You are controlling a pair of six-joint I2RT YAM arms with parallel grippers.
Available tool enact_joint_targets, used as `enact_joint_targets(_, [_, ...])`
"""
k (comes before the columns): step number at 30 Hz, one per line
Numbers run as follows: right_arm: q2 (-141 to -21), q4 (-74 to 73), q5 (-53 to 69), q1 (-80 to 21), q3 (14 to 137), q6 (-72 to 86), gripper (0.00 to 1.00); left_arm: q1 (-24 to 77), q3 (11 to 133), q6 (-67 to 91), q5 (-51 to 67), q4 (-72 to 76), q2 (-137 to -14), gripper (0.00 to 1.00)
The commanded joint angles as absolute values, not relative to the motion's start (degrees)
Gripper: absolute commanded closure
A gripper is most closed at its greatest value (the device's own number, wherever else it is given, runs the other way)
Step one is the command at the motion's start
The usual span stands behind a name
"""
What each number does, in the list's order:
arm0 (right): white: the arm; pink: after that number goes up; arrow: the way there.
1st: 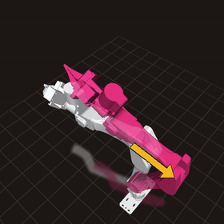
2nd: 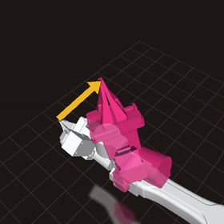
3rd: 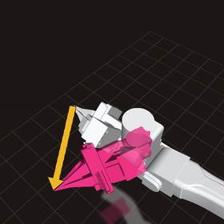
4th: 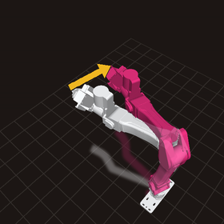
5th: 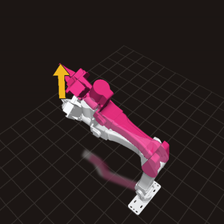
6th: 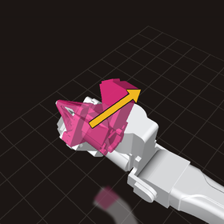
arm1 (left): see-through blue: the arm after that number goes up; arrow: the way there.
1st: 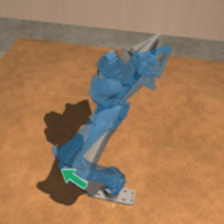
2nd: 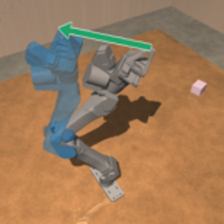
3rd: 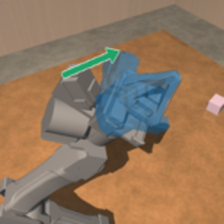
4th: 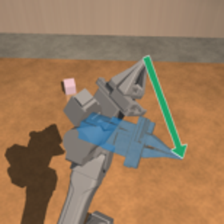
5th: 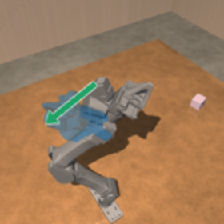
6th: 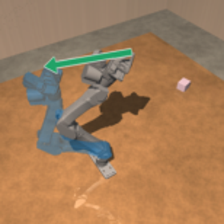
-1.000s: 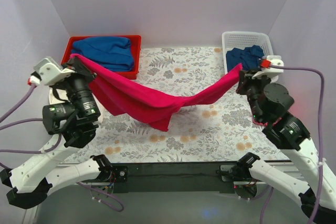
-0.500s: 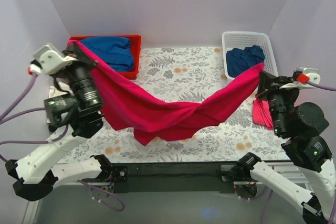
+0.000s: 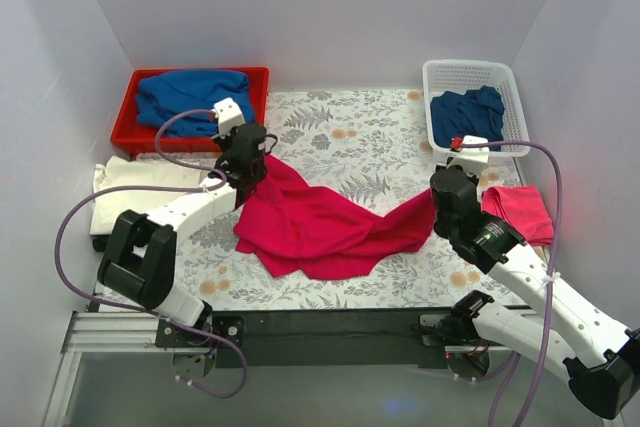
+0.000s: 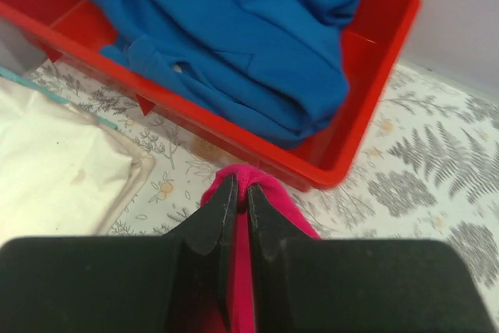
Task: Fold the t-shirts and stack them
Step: Flatten out the tshirt
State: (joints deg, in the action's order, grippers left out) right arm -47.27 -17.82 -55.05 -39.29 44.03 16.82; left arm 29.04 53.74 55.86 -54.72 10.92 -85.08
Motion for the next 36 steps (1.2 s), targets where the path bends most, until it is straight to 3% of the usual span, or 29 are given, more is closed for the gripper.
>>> enact_joint_targets(1, [-46.76, -11.87, -60.21, -38.50, 45.09, 18.37, 0.99, 23.04, 58.43, 65.21, -47.04, 12.48, -85.59, 1.00])
enact_joint_targets(9, [-47.99, -11.25, -58.10, -38.15, 43.77, 19.25, 0.99, 16.43, 75.40, 62.58, -28.42, 10.11, -105.70, 1.00])
enact_joint_targets(20, [-48.87, -11.25, -55.02, -38.14, 42.10, 20.57, 0.99, 16.52, 82.79, 60.21, -13.11, 12.66, -113.03, 1.00])
enact_joint_targets(21, [-49.04, -11.25, -54.41, -38.14, 42.01, 20.65, 0.99, 16.61, 83.23, 59.16, -13.10, 12.66, -112.94, 0.72])
enact_joint_targets(22, [-49.39, -11.25, -54.14, -38.14, 41.92, 20.74, 0.99, 16.61, 83.15, 59.06, -13.62, 12.66, -112.50, 0.60])
enact_joint_targets(24, [-49.66, -11.25, -53.35, -38.14, 41.66, 21.09, 0.99, 16.61, 82.10, 58.54, -15.55, 13.18, -109.96, 0.21])
enact_joint_targets(25, [-49.92, -11.25, -52.91, -38.14, 41.57, 21.44, 0.99, 16.52, 80.52, 58.54, -16.60, 13.62, -108.65, 0.15])
enact_joint_targets(29, [-50.54, -11.25, -51.07, -38.06, 40.96, 22.41, 0.99, 16.61, 75.42, 58.35, -21.70, 13.20, -101.96, 0.11])
enact_joint_targets(36, [-51.94, -11.25, -49.75, -38.14, 39.64, 24.78, 0.99, 16.61, 60.67, 72.23, -23.30, -4.47, -90.54, 0.12])
